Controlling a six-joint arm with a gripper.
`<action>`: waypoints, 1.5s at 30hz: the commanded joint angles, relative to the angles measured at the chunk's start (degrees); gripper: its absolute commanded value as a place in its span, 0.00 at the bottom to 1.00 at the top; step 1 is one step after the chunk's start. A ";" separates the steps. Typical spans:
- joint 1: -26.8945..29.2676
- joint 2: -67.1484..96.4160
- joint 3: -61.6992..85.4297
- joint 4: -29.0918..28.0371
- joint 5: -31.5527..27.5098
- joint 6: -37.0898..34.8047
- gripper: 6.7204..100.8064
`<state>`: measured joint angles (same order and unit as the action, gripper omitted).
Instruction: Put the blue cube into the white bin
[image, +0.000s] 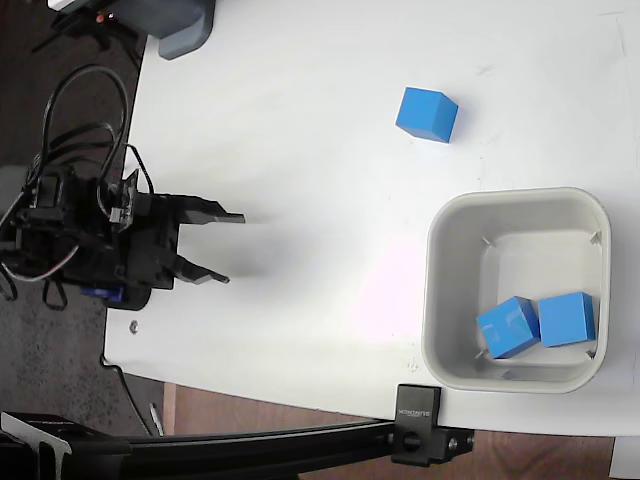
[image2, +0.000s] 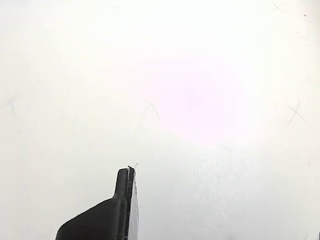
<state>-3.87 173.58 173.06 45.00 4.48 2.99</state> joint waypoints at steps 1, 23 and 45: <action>-0.35 1.41 -1.49 -0.79 0.53 0.00 0.99; -0.79 1.41 -1.49 -0.88 0.97 0.09 0.99; -1.23 1.41 -1.49 -0.88 1.23 0.09 0.99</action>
<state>-4.66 173.67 173.06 45.00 5.10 2.99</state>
